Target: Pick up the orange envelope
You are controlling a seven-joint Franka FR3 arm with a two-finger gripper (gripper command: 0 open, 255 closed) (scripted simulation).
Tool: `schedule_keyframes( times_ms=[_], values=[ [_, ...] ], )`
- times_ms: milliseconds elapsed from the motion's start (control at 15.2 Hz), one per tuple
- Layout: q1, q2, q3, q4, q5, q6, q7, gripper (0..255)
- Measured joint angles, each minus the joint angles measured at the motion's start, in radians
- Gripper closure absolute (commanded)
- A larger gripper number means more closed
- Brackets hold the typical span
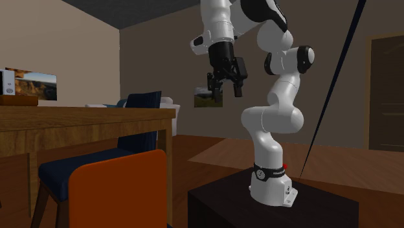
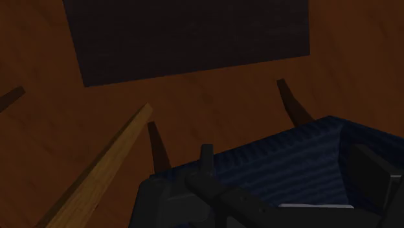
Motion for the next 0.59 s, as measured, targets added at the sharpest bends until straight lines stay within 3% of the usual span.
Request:
schedule_keyframes(
  times_ms=[264, 594],
  values=[
    [0.011, 0.066, 0.014, 0.014, -0.009, 0.06, -0.014, 0],
    [0.029, 0.258, 0.043, 0.088, -0.037, 0.194, -0.047, 0]
  ],
)
